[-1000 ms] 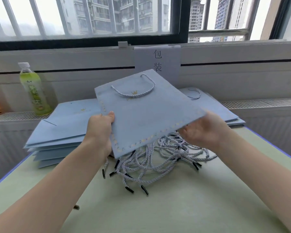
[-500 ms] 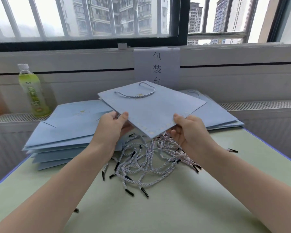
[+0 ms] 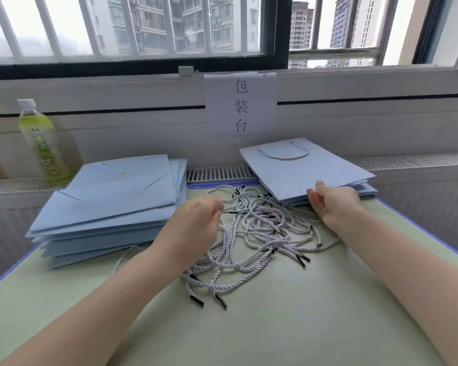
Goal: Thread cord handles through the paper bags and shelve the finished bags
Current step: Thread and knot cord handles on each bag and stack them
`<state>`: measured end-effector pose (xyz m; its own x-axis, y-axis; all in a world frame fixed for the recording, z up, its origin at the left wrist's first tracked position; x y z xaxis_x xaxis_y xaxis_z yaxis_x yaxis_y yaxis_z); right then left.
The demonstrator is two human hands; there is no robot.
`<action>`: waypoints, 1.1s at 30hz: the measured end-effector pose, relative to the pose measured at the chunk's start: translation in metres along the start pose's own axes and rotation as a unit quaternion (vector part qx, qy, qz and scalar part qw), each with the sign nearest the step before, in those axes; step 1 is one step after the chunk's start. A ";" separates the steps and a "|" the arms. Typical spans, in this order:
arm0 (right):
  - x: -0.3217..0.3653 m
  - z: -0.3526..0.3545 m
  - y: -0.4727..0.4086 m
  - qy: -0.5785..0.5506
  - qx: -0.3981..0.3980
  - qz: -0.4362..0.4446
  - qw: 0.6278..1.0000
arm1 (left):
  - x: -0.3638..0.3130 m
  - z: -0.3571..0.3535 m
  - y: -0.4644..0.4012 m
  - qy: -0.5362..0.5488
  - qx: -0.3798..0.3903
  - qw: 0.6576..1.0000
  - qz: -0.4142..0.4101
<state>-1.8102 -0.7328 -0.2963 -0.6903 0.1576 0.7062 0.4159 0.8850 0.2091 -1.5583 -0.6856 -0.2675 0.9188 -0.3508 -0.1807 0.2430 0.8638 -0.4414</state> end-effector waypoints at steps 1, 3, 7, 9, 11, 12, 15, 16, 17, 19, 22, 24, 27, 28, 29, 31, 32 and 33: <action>-0.002 0.000 0.000 -0.024 0.007 -0.018 1.000 | 0.000 -0.001 0.001 -0.019 0.006 1.000 -0.005; -0.004 0.003 -0.005 -0.034 0.013 -0.025 0.999 | 0.000 -0.002 0.001 -0.039 0.011 0.999 -0.014; -0.006 0.002 -0.005 -0.003 0.008 -0.010 1.000 | 0.000 -0.003 0.001 -0.059 0.014 0.998 -0.016; -0.004 0.000 -0.001 0.040 0.001 0.023 0.999 | 0.000 -0.002 0.002 -0.064 0.010 0.998 -0.018; -0.003 -0.010 0.010 0.123 0.020 0.064 0.990 | -0.001 0.001 0.002 -0.079 -0.006 0.997 -0.016; -0.004 -0.019 0.018 0.198 0.058 0.095 0.974 | -0.001 0.005 0.002 -0.101 -0.019 0.995 -0.012; -0.022 -0.052 0.053 0.426 0.229 0.192 0.854 | 0.004 0.020 -0.001 -0.178 -0.085 0.980 0.005; -0.034 -0.059 0.065 0.486 0.283 0.204 0.801 | 0.008 0.027 -0.002 -0.193 -0.106 0.975 0.017; -0.049 -0.062 0.077 0.539 0.330 0.208 0.747 | 0.015 0.032 -0.003 -0.204 -0.119 0.971 0.035; -0.075 -0.061 0.092 0.641 0.383 0.227 0.625 | 0.032 0.036 -0.007 -0.249 -0.092 0.961 0.084; -0.087 -0.059 0.104 0.720 0.382 0.269 0.514 | 0.058 0.028 -0.009 -0.319 0.027 0.934 0.159; -0.082 -0.063 0.107 0.705 0.381 0.276 0.530 | 0.069 0.021 -0.008 -0.316 0.067 0.928 0.185; -0.076 -0.067 0.110 0.690 0.384 0.302 0.535 | 0.074 0.016 -0.009 -0.330 0.074 0.924 0.176; -0.075 -0.067 0.110 0.683 0.388 0.307 0.537 | 0.073 0.017 -0.011 -0.340 0.072 0.923 0.166; -0.074 -0.067 0.111 0.677 0.393 0.312 0.539 | 0.074 0.018 -0.012 -0.349 0.072 0.921 0.157; -0.074 -0.067 0.113 0.660 0.399 0.330 0.544 | 0.075 0.024 -0.016 -0.362 0.071 0.919 0.143; -0.073 -0.067 0.113 0.646 0.398 0.348 0.551 | 0.075 0.028 -0.017 -0.372 0.061 0.916 0.134; -0.070 -0.069 0.113 0.627 0.394 0.369 0.562 | 0.073 0.032 -0.017 -0.391 0.048 0.911 0.122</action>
<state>-1.6742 -0.6743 -0.2760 0.6629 0.6145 0.4278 -0.4177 0.7777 -0.4699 -1.4858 -0.7146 -0.2451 0.8801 0.1893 0.4353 -0.0071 0.9222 -0.3866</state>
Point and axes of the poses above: each hand's wrist, its own y-axis away from the middle knuckle, its own z-axis out of the back of the hand, x = y × z, the point moved 6 cm from there along -y, towards the middle knuckle, and after that the axes turned 14 degrees about -y, right-handed, at the moved point
